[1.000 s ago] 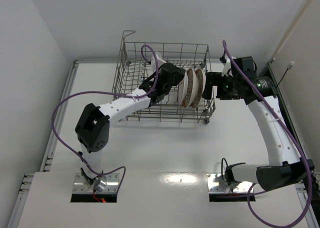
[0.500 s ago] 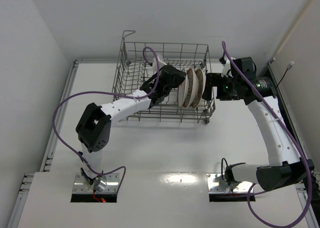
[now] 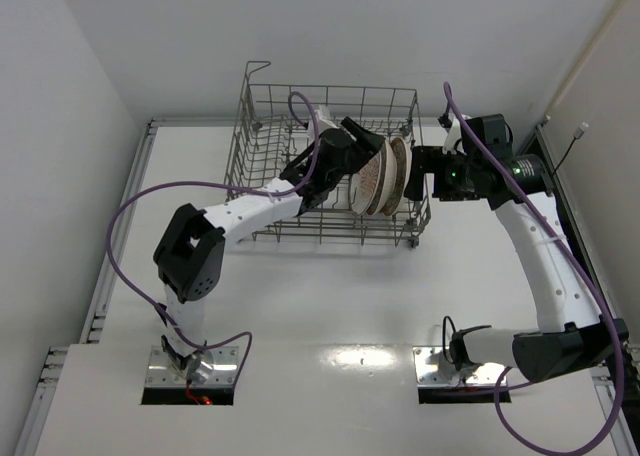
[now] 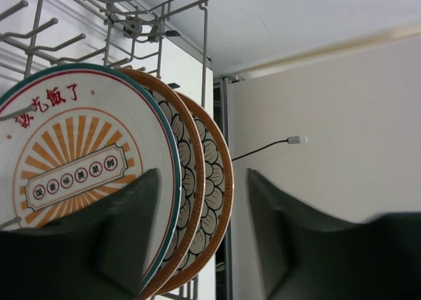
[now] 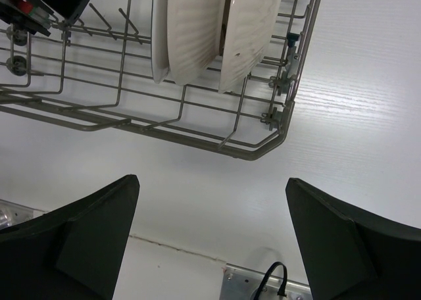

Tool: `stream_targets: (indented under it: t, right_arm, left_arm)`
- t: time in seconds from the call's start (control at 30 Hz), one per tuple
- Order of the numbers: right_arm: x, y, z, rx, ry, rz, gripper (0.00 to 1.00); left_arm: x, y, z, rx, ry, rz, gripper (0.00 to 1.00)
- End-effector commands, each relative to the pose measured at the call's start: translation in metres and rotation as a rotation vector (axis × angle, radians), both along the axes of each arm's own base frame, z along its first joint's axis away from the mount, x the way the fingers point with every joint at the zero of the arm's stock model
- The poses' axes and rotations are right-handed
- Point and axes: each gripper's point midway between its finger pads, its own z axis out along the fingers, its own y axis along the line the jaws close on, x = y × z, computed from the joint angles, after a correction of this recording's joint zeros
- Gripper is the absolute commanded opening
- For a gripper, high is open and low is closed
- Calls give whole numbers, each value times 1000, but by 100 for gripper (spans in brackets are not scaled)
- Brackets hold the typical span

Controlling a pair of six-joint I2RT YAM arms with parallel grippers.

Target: Load the plates into the dish rack

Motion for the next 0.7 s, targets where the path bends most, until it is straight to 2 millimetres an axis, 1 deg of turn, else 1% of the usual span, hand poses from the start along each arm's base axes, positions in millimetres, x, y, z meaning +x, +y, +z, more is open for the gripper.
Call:
stream_targets:
  t: [0.0, 0.03, 0.1, 0.13, 0.17, 0.2, 0.23, 0.27, 0.3, 0.33, 0.37, 0.4, 0.43, 0.47, 0.5, 0.53, 0.6, 0.63, 0.67]
  right_arm:
    - [0, -1, 11, 2, -42, 1, 91]
    - [2, -1, 8, 1, -33, 1, 91]
    - [3, -2, 12, 2, -43, -12, 93]
    - [6, -2, 13, 2, -44, -12, 94]
    - [7, -1, 17, 4, -53, -12, 94]
    - [7, -3, 17, -3, -55, -19, 95]
    - [10, -4, 17, -6, -55, -34, 95]
    - [9, -5, 16, -8, -46, -35, 97]
    - [9, -6, 16, -14, -47, -41, 97]
    - [10, -7, 19, -13, -55, -54, 97]
    - [10, -7, 19, -13, -55, -54, 98]
    - [12, -9, 16, -23, -47, -61, 98]
    - [13, -8, 20, -14, -56, -68, 99]
    - [15, -8, 20, -16, -48, -68, 99]
    - [15, -10, 20, -24, -49, -75, 99]
    - [17, -12, 24, -30, -61, -84, 99]
    - [19, -14, 24, -40, -64, -94, 99]
    - [19, -14, 24, -40, -64, -94, 99]
    - [20, -16, 24, -49, -66, -103, 99]
  left_arm:
    - [4, 3, 22, -45, -58, -16, 59]
    - [2, 4, 28, -52, -66, -16, 63]
    - [1, 6, 31, -32, -77, -19, 71]
    - [2, 12, 38, -32, -90, -11, 73]
    - [3, 12, 37, -14, -99, -14, 75]
    - [0, 15, 45, -10, -117, -15, 77]
    - [-1, 14, 45, 2, -123, -27, 79]
    - [-1, 21, 58, 3, -149, -19, 80]
    - [-2, 24, 63, 32, -174, -23, 82]
    - [-3, 25, 72, 41, -198, -24, 83]
    - [-2, 32, 78, 54, -217, -16, 83]
    - [-6, 37, 91, 97, -258, -20, 84]
    - [-8, 41, 93, 132, -271, -24, 86]
    - [-11, 44, 103, 157, -299, -25, 87]
    - [-12, 51, 111, 229, -344, -20, 87]
    - [-18, 58, 124, 260, -377, -19, 88]
    - [-22, 75, 134, 350, -406, 13, 91]
    - [-28, 91, 145, 435, -438, 42, 92]
    - [-30, 102, 145, 532, -465, 53, 92]
